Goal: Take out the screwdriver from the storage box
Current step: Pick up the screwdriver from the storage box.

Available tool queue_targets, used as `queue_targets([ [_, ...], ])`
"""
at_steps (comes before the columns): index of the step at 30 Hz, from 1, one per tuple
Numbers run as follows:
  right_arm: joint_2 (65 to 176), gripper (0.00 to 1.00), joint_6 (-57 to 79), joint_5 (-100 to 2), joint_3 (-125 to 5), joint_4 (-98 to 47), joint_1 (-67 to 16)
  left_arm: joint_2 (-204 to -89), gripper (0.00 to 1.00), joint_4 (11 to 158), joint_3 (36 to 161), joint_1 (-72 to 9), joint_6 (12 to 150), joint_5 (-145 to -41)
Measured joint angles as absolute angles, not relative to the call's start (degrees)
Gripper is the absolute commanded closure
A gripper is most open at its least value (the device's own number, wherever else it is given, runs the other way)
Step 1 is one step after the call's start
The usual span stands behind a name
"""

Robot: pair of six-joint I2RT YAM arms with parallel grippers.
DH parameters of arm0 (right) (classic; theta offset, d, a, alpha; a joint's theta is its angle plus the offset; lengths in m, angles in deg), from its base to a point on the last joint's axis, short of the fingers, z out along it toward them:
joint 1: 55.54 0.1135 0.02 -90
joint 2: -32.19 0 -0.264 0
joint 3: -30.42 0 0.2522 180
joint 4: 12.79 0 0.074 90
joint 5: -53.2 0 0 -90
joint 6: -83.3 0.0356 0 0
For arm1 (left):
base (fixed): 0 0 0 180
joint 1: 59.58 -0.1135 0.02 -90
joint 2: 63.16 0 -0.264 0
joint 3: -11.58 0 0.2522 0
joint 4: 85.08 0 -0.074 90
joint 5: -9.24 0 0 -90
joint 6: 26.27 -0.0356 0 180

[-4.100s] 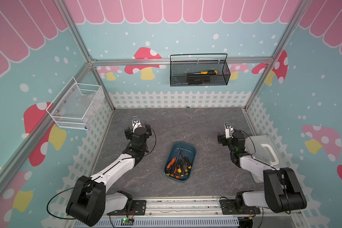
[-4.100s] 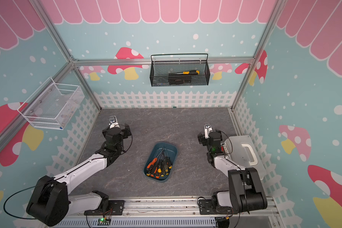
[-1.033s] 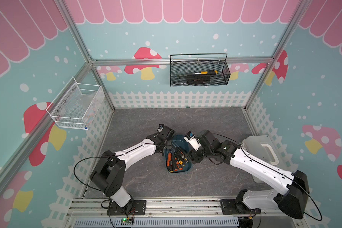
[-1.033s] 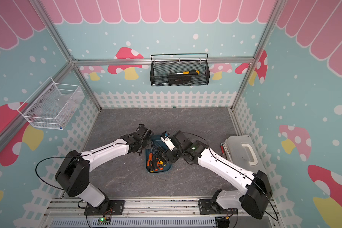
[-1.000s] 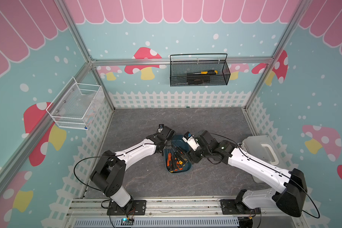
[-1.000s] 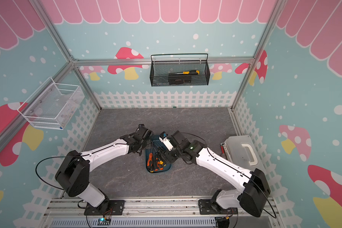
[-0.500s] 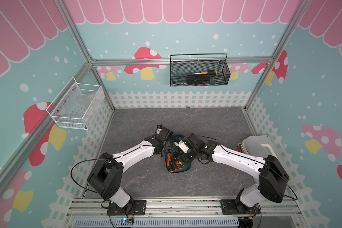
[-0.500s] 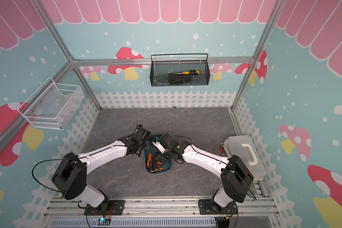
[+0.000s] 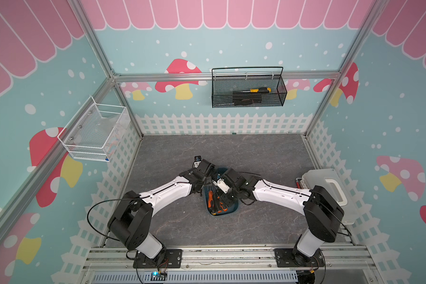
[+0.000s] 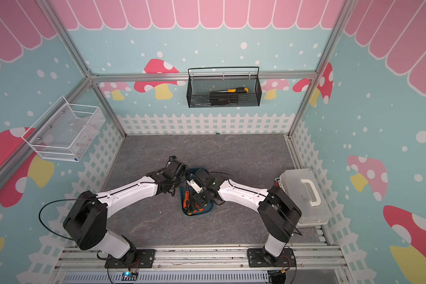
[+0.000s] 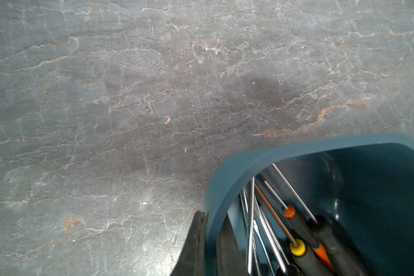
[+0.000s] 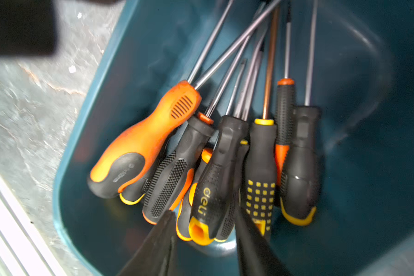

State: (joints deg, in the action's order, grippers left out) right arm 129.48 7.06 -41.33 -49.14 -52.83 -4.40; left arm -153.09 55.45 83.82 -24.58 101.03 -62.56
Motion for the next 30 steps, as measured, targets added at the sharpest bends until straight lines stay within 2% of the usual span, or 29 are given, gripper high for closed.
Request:
queue_targets([
  [6,131.6,0.66,7.1,-41.1,-50.2,-52.8,-4.4,-152.5,1.0,55.6,82.9,-24.6,101.6,-62.5],
  [16,135.1,0.68,7.5,-40.3,-53.6,-54.5,-4.5,-151.6,1.0,55.3,82.5,-24.8,102.3,-62.2],
  [25,135.7,0.84,7.5,-40.3,-54.5,-55.3,-4.5,-151.5,1.0,55.3,82.2,-25.0,102.6,-62.1],
  [30,135.7,1.0,7.4,-40.3,-54.6,-55.5,-4.4,-151.2,1.0,55.4,82.0,-25.0,102.6,-62.1],
])
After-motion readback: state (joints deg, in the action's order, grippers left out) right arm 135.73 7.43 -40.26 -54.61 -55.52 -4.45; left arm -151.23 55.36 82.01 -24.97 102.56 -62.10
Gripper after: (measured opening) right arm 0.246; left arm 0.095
